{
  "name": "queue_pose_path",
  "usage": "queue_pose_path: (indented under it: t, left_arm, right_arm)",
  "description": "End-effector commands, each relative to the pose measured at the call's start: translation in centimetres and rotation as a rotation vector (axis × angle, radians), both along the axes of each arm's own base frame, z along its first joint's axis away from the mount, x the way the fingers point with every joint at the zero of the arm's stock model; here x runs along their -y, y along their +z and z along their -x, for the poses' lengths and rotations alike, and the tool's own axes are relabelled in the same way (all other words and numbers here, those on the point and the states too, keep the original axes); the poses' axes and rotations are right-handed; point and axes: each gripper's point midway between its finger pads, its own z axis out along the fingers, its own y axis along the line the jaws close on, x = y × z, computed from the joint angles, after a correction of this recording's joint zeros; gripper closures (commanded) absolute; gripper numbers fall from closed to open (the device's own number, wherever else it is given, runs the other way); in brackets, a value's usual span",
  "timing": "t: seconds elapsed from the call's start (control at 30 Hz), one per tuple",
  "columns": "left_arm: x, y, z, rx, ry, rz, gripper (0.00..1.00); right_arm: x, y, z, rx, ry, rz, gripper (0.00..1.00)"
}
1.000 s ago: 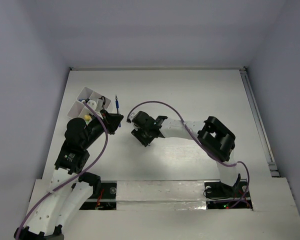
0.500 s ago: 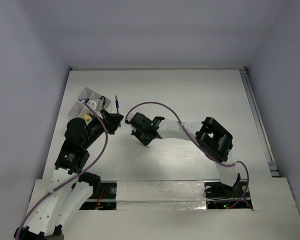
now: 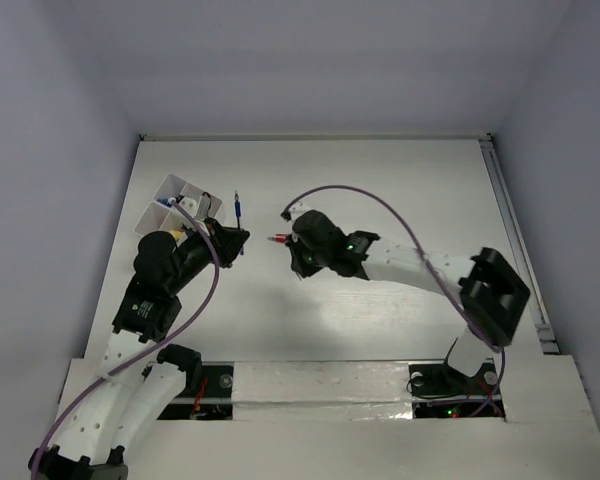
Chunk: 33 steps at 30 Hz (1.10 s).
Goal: Sort the stationery into containers
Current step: Close the pen cap on the pen.
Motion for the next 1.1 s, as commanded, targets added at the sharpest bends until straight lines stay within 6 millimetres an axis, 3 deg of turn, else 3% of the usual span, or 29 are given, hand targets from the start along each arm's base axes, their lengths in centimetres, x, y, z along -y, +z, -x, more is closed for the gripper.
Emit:
queue_pose_path:
  t: [0.0,0.07,0.2,0.4,0.47,0.7,0.83,1.07]
  left_arm:
    - [0.6,2.4,-0.1,0.066,-0.041,0.031,1.00]
    - [1.0,2.3,0.1,0.061,-0.068,0.037,1.00]
    - [2.1,2.7,0.8,0.078,-0.143,0.056,1.00]
    - [2.7,2.5,1.1,0.068,-0.187,0.061,1.00]
    - [2.7,2.4,1.0,0.068,-0.185,0.059,1.00]
    - [2.9,2.2,1.0,0.056,-0.199,0.059,1.00]
    - [3.2,2.2,1.3,0.056,-0.223,0.065,1.00]
    - [3.4,2.4,1.5,0.063,-0.240,0.068,1.00]
  right_arm:
    - [-2.9,14.1,-3.8,0.267,-0.107,-0.461,1.00]
    - [-2.3,16.6,-4.6,0.335,-0.159,-0.529,1.00]
    - [-1.0,24.4,-6.0,0.504,-0.250,-0.750,1.00]
    - [-0.9,31.7,-5.4,0.605,-0.243,-1.026,1.00]
    - [-1.2,33.0,-4.9,0.613,-0.211,-1.088,1.00]
    - [-3.1,34.9,-3.0,0.571,-0.075,-1.189,1.00]
    - [-5.2,34.4,-2.8,0.513,-0.007,-1.193,1.00]
    - [-6.7,33.8,-2.7,0.478,0.043,-1.180,1.00]
